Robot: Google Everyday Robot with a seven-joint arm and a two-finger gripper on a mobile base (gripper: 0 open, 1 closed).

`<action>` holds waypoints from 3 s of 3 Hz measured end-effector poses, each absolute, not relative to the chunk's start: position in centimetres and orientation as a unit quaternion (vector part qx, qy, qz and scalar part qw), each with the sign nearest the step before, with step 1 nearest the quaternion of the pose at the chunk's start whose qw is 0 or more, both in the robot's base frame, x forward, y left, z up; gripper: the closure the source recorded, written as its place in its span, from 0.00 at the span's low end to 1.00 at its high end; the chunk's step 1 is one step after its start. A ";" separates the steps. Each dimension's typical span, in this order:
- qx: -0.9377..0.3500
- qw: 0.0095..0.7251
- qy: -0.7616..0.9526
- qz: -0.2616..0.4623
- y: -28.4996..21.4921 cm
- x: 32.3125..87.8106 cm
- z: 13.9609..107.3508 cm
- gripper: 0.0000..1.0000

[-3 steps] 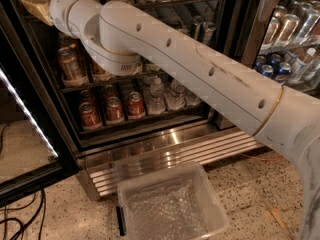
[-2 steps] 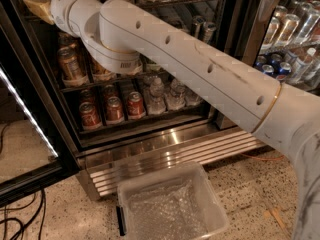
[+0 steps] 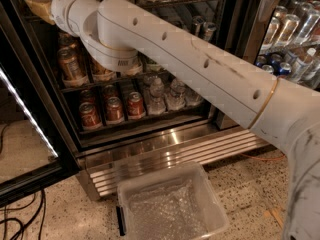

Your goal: Pick pepsi can from top shelf of fridge

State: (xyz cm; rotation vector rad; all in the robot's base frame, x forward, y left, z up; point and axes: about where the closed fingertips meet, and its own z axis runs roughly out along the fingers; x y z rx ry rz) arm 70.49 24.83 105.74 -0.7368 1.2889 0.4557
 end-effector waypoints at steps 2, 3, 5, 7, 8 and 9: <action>-0.313 0.723 0.585 0.193 24.3 72.4 106.6 0.37; -0.313 0.723 0.584 0.193 24.6 72.9 106.7 0.36; -0.323 0.720 0.582 0.198 26.4 74.6 106.6 0.36; -0.326 0.721 0.579 0.197 26.6 74.6 106.7 0.78; -0.325 0.726 0.574 0.196 26.3 74.7 107.3 0.99; -0.314 0.749 0.554 0.186 24.2 74.7 109.9 1.00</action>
Offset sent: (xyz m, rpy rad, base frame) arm 0.0227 -0.0097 0.0072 0.0218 -0.0050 -0.0623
